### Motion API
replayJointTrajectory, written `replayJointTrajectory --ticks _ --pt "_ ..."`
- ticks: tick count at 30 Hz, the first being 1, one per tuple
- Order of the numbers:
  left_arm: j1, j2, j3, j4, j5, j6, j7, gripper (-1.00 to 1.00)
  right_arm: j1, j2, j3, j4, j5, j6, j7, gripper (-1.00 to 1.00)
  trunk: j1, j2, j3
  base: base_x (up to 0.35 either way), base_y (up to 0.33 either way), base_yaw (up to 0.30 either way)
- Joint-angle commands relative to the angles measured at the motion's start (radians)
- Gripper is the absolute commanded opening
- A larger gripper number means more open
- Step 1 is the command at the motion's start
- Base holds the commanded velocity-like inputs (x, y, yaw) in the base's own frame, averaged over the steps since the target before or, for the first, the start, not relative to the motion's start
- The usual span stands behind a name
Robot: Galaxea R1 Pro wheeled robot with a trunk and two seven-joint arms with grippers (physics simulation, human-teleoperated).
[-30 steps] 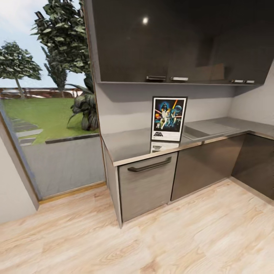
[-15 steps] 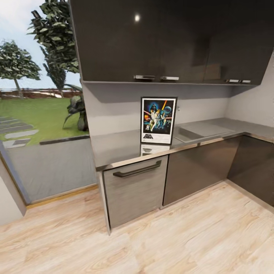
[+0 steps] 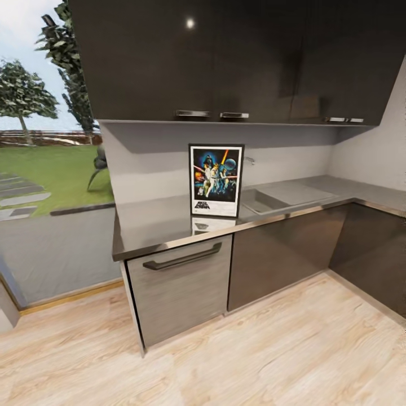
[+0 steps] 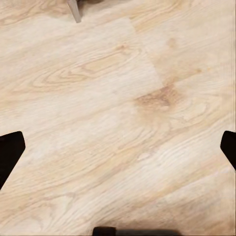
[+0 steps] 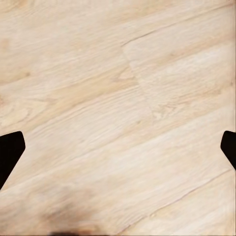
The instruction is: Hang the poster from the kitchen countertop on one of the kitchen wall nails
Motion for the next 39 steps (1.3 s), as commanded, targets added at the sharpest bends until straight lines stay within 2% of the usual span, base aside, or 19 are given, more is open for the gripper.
replayJointTrajectory --ticks 1,10,17,39 --pt "0.0 0.0 0.001 -0.001 0.0 -0.001 0.0 1.0 -0.001 0.0 0.0 0.001 0.0 -0.003 -0.001 1.0 0.0 0.0 -0.001 0.139 -0.314 0.0" --pt "0.0 -0.001 0.001 -0.001 -0.001 -0.001 0.0 1.0 -0.001 0.0 0.0 0.001 -0.001 -0.003 -0.001 1.0 0.0 0.0 -0.001 0.139 -0.314 0.0" --pt "0.0 -0.001 0.0 -0.001 -0.002 -0.001 0.0 1.0 0.001 0.0 -0.001 0.001 -0.001 -0.003 -0.001 1.0 0.0 0.0 -0.001 0.064 -0.092 0.0" --pt "0.0 -0.002 -0.005 0.001 -0.003 0.0 0.0 1.0 0.001 0.0 -0.002 0.001 -0.001 -0.003 -0.001 1.0 0.0 0.0 -0.001 0.201 -0.238 0.0"
